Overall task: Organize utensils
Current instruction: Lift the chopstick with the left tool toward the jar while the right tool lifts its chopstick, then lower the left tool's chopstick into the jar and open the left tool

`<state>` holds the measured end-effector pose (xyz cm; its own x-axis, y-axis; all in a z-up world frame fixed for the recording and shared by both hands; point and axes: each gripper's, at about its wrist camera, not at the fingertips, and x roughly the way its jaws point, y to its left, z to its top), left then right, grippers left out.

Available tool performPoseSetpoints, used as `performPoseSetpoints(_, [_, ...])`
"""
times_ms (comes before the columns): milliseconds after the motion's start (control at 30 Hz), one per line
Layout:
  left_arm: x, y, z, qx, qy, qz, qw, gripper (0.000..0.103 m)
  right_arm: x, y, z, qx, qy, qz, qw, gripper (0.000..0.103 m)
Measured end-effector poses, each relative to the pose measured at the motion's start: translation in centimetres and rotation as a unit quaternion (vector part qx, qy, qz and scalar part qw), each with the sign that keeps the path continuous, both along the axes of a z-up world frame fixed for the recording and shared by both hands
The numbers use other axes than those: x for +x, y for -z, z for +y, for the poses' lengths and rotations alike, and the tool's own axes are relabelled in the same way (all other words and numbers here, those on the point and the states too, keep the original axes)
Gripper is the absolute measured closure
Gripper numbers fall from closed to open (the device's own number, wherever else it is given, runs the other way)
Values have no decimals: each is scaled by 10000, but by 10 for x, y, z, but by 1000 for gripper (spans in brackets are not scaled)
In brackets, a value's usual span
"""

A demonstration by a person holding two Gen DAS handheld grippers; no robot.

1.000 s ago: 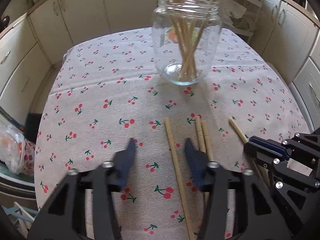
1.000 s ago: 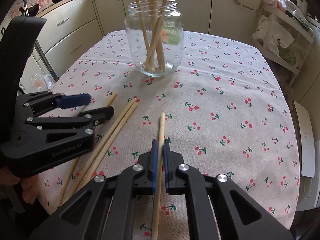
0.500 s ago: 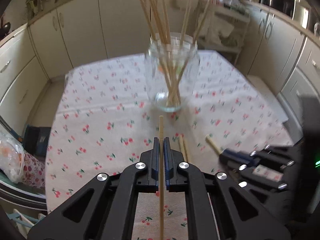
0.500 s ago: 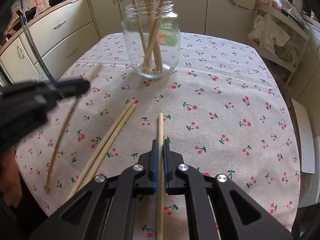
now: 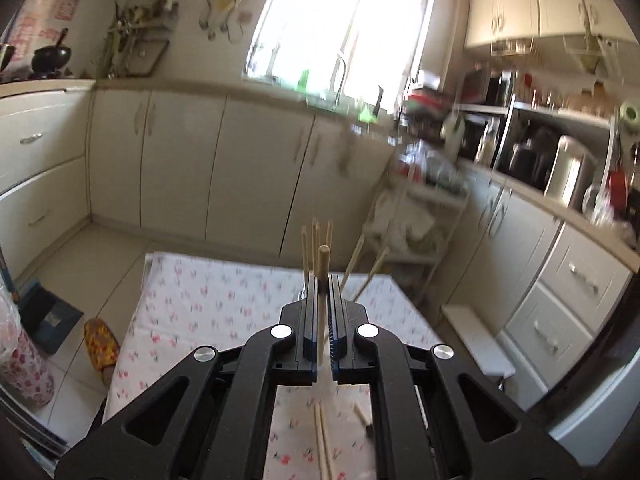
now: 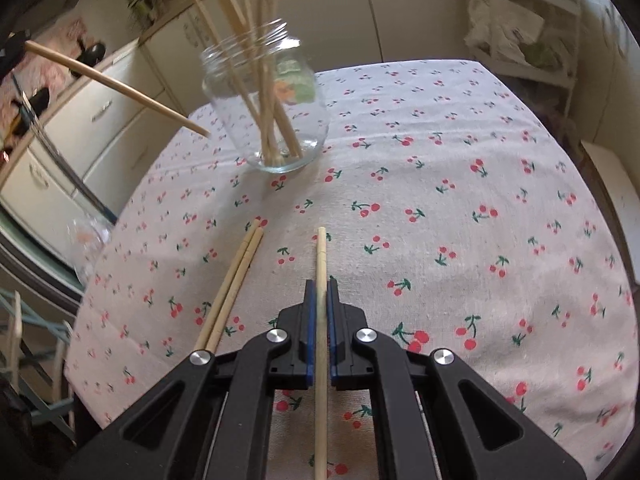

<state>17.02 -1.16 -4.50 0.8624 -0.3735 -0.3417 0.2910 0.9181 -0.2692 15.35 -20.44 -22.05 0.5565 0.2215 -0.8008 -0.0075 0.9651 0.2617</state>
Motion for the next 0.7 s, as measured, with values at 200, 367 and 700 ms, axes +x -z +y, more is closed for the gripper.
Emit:
performPoseSetpoints(200, [-4,-23,1,-178,-101,-376,9991,98,-5,-4,-8,501,184,-174,9984,97])
performPoseSetpoints(367, [1,-32,-3,-251,-151,-531,9982,98,-8,-14,-13,802,270,-418,9955,97])
performPoseSetpoints(700, [29,-41,-16,-223,-164,-714,9971,98,-11,-26,-24,1155,401,-747,9897,97])
